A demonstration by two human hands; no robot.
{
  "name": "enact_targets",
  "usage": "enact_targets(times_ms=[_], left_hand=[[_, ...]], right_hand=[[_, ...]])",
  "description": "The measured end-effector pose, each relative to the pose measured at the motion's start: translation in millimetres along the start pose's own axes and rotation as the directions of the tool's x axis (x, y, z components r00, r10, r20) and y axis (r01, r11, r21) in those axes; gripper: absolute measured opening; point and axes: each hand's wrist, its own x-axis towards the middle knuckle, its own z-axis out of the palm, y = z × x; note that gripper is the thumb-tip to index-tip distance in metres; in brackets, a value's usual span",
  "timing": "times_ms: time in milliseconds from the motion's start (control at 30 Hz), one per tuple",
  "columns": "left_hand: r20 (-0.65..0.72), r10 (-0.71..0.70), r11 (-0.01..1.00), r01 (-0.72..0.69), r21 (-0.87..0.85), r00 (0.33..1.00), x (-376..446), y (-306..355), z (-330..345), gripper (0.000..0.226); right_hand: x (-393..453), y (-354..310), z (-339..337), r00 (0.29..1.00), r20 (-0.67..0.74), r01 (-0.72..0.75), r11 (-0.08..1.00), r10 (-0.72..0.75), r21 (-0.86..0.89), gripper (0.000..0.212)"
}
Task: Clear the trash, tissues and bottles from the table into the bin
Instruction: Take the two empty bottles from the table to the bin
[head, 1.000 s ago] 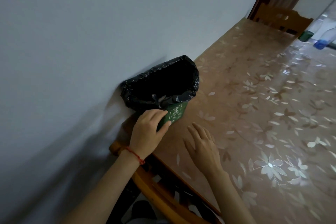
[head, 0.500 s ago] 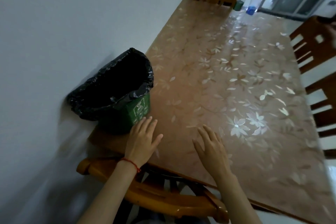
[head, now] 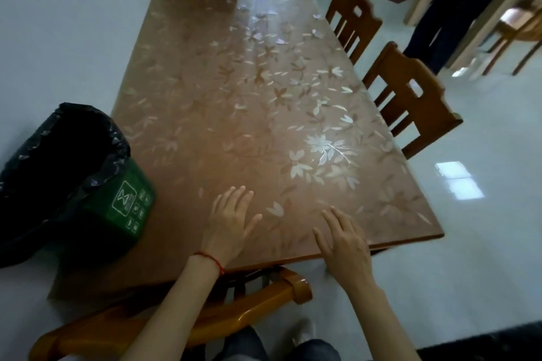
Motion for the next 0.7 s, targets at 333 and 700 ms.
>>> enact_targets(times_ms=[333,700], left_hand=[[0.038,0.279,0.960,-0.280,0.021,0.959,33,121,30,0.044],[0.175,0.516,0.854,-0.518,-0.035,0.838,60,257,95,0.059]], right_hand=[[-46,95,-36,0.961,-0.086,-0.256,0.963,0.263,0.079,0.043],[-102,214,-73,0.839,-0.171,-0.510,0.856,0.516,0.084,0.041]])
